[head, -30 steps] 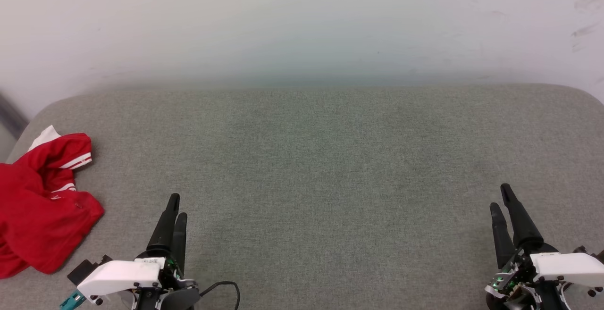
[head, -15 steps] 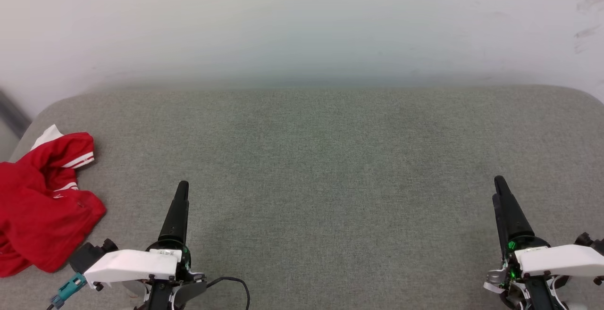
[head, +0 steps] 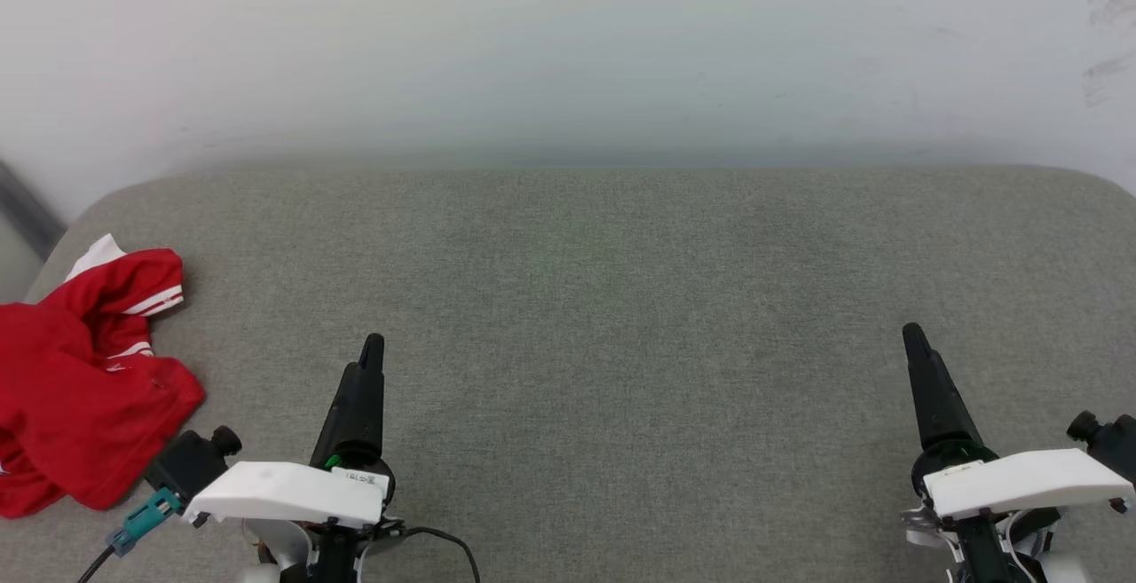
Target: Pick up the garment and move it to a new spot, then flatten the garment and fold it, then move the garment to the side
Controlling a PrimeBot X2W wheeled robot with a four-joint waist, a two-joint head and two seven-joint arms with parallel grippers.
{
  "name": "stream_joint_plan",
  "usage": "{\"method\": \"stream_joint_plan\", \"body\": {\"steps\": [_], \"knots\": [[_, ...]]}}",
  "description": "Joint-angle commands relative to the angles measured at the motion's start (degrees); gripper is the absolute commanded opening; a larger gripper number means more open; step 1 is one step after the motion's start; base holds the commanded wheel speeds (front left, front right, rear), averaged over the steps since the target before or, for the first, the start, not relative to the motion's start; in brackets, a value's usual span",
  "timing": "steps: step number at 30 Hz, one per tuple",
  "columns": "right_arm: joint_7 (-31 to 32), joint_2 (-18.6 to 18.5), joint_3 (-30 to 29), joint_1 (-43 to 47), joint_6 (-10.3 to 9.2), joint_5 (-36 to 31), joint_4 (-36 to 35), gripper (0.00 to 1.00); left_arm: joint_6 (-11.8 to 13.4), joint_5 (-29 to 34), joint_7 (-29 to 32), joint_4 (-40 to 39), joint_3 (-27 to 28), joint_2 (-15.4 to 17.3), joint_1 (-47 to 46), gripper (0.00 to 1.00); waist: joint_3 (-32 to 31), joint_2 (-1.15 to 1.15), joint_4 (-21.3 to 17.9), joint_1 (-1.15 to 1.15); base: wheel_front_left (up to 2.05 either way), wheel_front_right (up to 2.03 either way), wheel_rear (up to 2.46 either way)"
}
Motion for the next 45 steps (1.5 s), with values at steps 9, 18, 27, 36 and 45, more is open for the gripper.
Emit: {"method": "stream_joint_plan", "body": {"steps": [9,18,27,36,45], "knots": [[-0.7,-0.6,0.3,-1.7,0.0,-14.5,-0.7,1.0,0.0,12.9,-2.1,0.0,-1.2,0.2,-1.5,1.0,-0.2,0.0,0.2,0.0,0.0,0.0,0.0],[-0.4,0.3,-0.2,-1.5,0.0,-25.3,-1.3,1.0,0.6,23.8,-3.6,1.9,-2.2,0.2,-1.8,1.0,-0.4,0.0,0.5,0.0,0.0,0.0,0.0],[0.0,0.7,-1.0,-1.1,0.0,-33.1,-1.9,1.0,1.5,32.3,-5.1,3.5,-3.6,0.6,-2.8,1.0,-0.7,0.0,0.7,0.0,0.0,0.0,0.0],[0.9,0.9,-1.4,-0.2,0.0,-39.3,-2.5,1.0,2.7,38.5,-6.3,5.0,-4.3,0.8,-3.7,1.0,-1.0,0.0,0.8,0.0,0.0,0.0,0.0],[1.1,0.9,-1.5,0.6,0.0,-43.7,-3.0,1.0,3.6,43.6,-7.6,6.2,-5.2,0.8,-4.2,1.0,-1.3,0.0,0.7,0.0,0.0,0.0,0.0]]}}
